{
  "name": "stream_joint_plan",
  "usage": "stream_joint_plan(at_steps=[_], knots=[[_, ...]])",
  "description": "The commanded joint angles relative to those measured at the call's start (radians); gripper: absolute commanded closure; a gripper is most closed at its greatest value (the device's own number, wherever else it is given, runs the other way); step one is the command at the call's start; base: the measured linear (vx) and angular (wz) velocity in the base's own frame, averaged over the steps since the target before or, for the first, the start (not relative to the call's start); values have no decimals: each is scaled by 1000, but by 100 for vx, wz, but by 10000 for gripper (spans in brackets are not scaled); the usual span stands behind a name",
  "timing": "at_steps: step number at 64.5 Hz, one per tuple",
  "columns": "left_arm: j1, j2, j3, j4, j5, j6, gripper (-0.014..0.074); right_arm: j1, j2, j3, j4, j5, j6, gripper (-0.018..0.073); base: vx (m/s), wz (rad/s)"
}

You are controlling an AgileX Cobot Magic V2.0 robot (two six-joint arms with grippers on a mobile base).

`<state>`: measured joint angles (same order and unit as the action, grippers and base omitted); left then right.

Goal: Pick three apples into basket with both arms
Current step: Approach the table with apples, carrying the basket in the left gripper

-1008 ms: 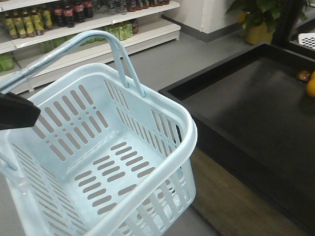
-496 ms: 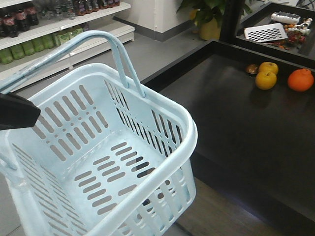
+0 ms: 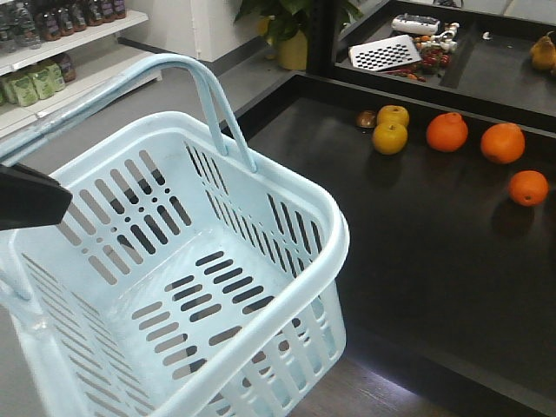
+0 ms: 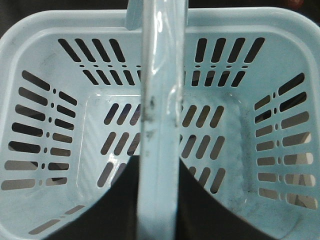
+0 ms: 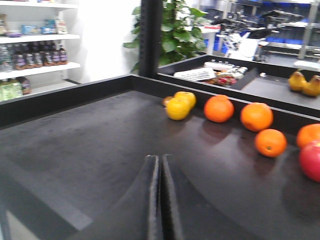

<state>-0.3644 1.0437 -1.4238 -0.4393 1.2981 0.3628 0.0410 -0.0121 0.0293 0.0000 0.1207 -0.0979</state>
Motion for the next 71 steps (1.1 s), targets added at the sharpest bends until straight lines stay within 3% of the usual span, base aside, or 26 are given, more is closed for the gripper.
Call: stream_joint_plan(at_steps=[1,71], knots=[[-2,-14,-29,-43,-50,-5,603,0,-13,13,0,-78,-6,564,8,-30],[-2,-14,-29,-43,-50,-5,603,0,-13,13,0,-78,-6,564,8,-22]])
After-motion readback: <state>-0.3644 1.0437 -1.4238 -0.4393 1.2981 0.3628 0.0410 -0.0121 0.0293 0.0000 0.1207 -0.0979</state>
